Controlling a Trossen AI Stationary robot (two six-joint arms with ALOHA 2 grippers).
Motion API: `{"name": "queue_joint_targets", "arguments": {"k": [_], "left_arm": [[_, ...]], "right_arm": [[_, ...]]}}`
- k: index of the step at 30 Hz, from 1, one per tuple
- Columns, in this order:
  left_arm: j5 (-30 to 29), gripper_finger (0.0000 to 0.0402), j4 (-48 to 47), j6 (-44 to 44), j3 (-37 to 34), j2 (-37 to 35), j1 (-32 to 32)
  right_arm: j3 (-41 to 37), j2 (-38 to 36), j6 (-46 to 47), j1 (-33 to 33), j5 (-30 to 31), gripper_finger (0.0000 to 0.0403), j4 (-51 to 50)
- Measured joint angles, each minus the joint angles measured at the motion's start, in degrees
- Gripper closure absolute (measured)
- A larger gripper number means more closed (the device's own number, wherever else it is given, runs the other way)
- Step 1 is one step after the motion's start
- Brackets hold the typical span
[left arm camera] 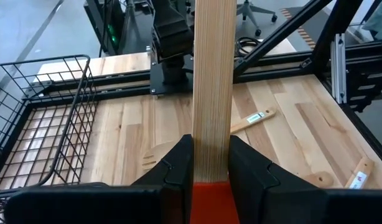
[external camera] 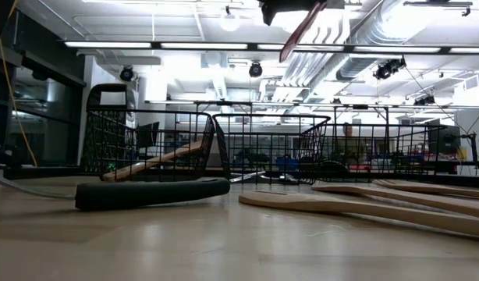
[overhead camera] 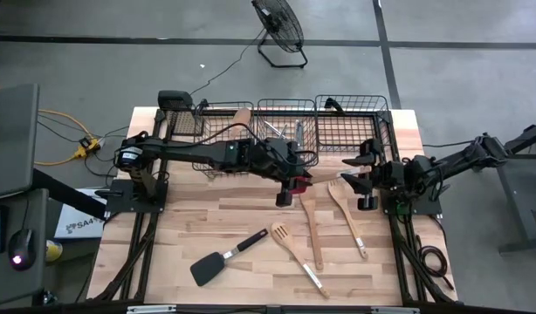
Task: Pick & Place Kitchen Items
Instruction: Put the red spatula into the right wire basket
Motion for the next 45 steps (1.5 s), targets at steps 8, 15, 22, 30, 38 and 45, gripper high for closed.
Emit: {"name": "queue_joint_targets", "arguments": {"k": [8,15,22,30,38,45], "left_arm": [[-0.39,0.0332,-0.04,-0.14,-0.02,0.00,0.02],[-0.67,0.0306,-1.12,0.05,-0.04,0.04,0.02],[-4.45,0.0287,-4.04,1.46,-0.02,0.04,0.02],[-10.14,0.0285,-10.74,2.19,-0.07,-2.25,-0.09],[-14.17,0.0284,-22.28,2.03,-0.15,-6.57,0.31],[-13.14,0.0284,-24.11,1.88,-0.10,-8.07,2.31]], "right_arm": [[0.00,0.01,0.21,0.04,-0.38,0.0346,-0.73],[0.02,-0.01,0.82,0.04,-0.02,0.0350,-1.92],[0.02,0.03,0.75,0.04,4.84,0.0350,-2.52],[0.00,0.01,-2.83,-0.02,15.44,0.0350,-2.44],[7.17,0.67,-8.66,-0.11,29.89,0.0350,-14.03],[15.19,2.64,-14.80,-2.50,44.31,0.0350,-26.45]]}}
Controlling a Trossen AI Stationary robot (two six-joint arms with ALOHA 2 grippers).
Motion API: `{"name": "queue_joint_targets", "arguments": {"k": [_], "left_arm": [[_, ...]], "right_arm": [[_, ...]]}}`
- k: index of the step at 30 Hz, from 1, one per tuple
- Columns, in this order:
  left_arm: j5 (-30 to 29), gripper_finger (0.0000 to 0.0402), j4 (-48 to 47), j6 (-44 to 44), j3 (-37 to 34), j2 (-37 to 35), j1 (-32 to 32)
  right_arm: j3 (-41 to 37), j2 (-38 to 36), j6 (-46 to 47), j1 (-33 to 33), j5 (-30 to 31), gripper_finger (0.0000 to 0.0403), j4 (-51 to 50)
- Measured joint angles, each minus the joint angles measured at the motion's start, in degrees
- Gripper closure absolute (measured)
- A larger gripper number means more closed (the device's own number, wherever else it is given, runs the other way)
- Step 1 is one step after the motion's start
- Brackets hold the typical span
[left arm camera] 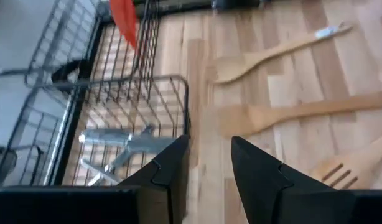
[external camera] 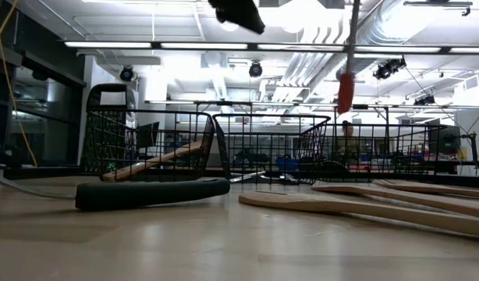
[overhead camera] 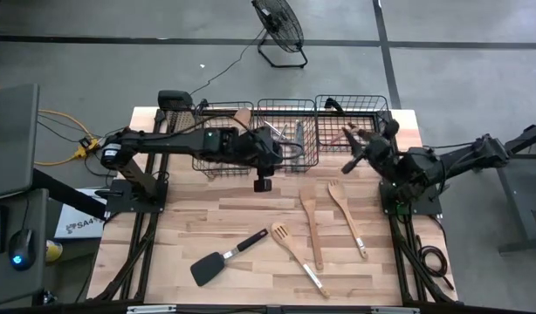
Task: Pick & Place Kitchen Items
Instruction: Put the red spatula into the right wire basket
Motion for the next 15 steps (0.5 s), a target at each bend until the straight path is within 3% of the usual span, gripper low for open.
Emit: {"name": "queue_joint_targets", "arguments": {"k": [9,15], "left_arm": [[5.24,0.0284,1.77,-1.04,-0.39,-0.27,0.22],[9.47,0.0284,15.49,-2.70,-11.23,-1.15,0.71]], "right_arm": [[2.96,0.87,-15.78,-6.10,9.77,0.0350,-3.16],[2.96,1.21,-14.14,-11.15,8.74,0.0350,-10.99]]}}
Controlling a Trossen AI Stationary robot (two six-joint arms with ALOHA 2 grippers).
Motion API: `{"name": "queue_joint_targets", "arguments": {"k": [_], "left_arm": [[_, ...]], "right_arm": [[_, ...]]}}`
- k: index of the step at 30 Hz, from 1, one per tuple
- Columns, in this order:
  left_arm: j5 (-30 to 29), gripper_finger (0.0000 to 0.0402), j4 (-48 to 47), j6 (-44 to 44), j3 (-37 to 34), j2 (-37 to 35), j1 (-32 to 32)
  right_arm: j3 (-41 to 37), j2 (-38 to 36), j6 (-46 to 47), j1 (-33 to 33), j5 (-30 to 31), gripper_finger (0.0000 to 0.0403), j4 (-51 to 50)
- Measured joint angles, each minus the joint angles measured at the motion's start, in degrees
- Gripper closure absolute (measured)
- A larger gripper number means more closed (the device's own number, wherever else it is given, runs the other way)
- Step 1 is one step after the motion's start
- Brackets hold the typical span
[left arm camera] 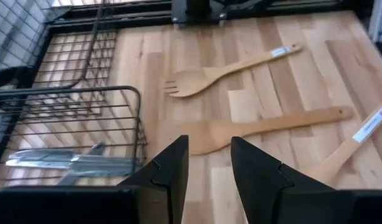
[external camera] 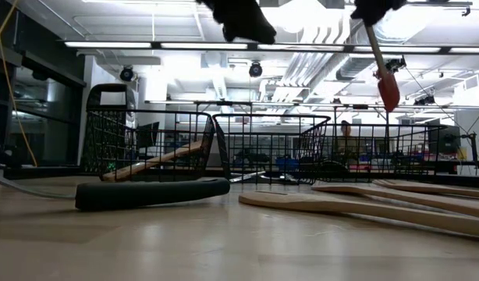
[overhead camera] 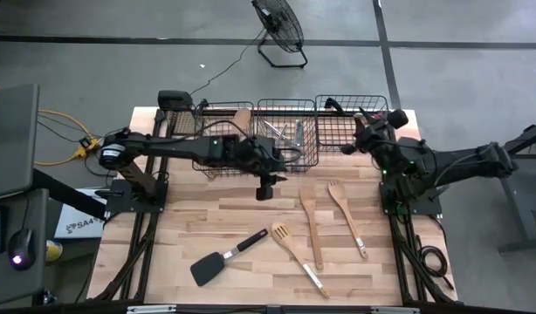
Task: Pick & Place Kitchen Items
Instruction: Put the red spatula into the right wire basket
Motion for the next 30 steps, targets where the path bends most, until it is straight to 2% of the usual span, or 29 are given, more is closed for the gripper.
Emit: {"name": "queue_joint_targets", "arguments": {"k": [3,8,15,20,24,30], "left_arm": [[0.06,0.0284,7.81,-2.22,-6.81,-2.28,0.10],[0.06,0.0284,18.43,-5.35,-17.77,-7.79,-0.08],[0.04,0.0284,31.62,-11.07,-33.63,-18.84,-0.14],[-1.01,0.0284,41.04,-15.01,-44.41,-26.40,-1.54],[-2.03,0.0284,45.68,-17.40,-50.73,-30.98,-3.50],[-6.60,0.0284,45.46,-18.98,-55.67,-35.83,-7.68]], "right_arm": [[-0.07,0.08,2.52,-2.82,-2.97,0.0350,-5.12],[-0.07,0.42,6.47,-9.46,-11.99,0.0350,-11.57],[-0.07,3.82,7.08,-21.17,-25.15,0.0350,-12.05],[-0.13,9.01,6.40,-27.82,-28.93,0.0350,-12.52],[-0.11,12.71,4.91,-31.23,-32.32,0.0350,-12.42],[-0.11,18.18,3.62,-35.28,-37.95,0.0350,-11.69]]}}
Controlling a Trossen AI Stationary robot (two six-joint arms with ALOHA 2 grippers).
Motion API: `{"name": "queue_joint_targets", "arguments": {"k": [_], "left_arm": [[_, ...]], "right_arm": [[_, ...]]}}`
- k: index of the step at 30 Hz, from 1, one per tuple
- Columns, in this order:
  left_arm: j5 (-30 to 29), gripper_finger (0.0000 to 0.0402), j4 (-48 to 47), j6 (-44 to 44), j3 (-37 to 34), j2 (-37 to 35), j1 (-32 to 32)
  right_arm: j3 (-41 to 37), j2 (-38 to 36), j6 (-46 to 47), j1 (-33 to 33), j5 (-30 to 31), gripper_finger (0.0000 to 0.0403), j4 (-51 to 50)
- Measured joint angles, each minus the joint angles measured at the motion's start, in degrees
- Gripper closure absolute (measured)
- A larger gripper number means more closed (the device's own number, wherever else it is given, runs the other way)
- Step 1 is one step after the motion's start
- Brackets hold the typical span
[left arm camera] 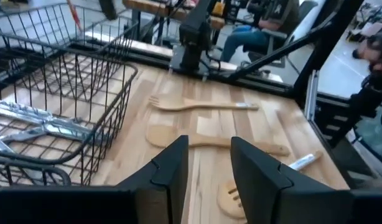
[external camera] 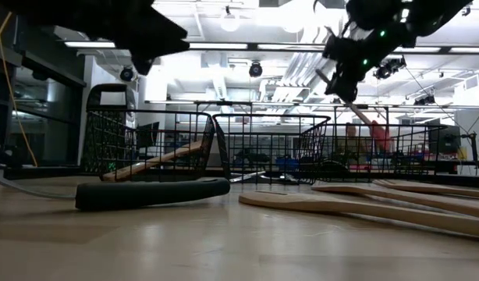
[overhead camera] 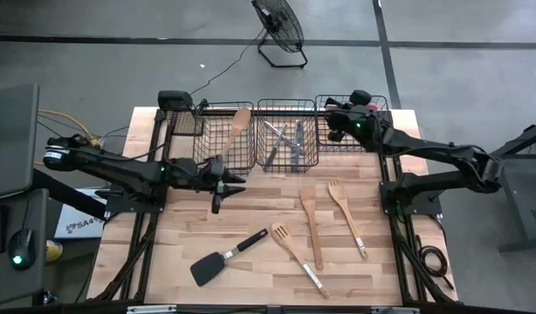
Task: Pick & Place Kitchen Items
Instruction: Put the red spatula into the right wire basket, then put the wooden serving spoon into the left wire basket
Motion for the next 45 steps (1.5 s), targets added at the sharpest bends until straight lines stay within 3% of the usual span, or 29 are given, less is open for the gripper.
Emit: {"name": "queue_joint_targets", "arguments": {"k": [4,16,29,37,45], "left_arm": [[-2.76,0.0284,0.40,-0.93,-1.13,-1.24,-2.75],[-5.68,0.0284,0.01,-1.45,-1.50,-1.05,-6.75],[-5.81,0.0284,-0.12,-1.45,-1.44,-1.05,-6.67],[-5.81,0.0284,-0.16,-1.42,-1.44,-1.03,-6.67],[-5.80,0.0284,-0.45,-1.42,-1.42,-1.03,-6.67]], "right_arm": [[0.00,2.93,-0.44,-1.99,-0.69,0.0350,0.39],[0.02,5.02,-11.43,-5.58,-12.51,0.0350,-3.36],[0.13,5.00,-15.95,-9.09,-15.70,0.0348,-11.51],[0.02,5.00,-16.52,-9.27,-14.52,0.0271,-12.13],[0.00,4.94,-14.85,-8.12,-13.86,0.0252,-12.36]]}}
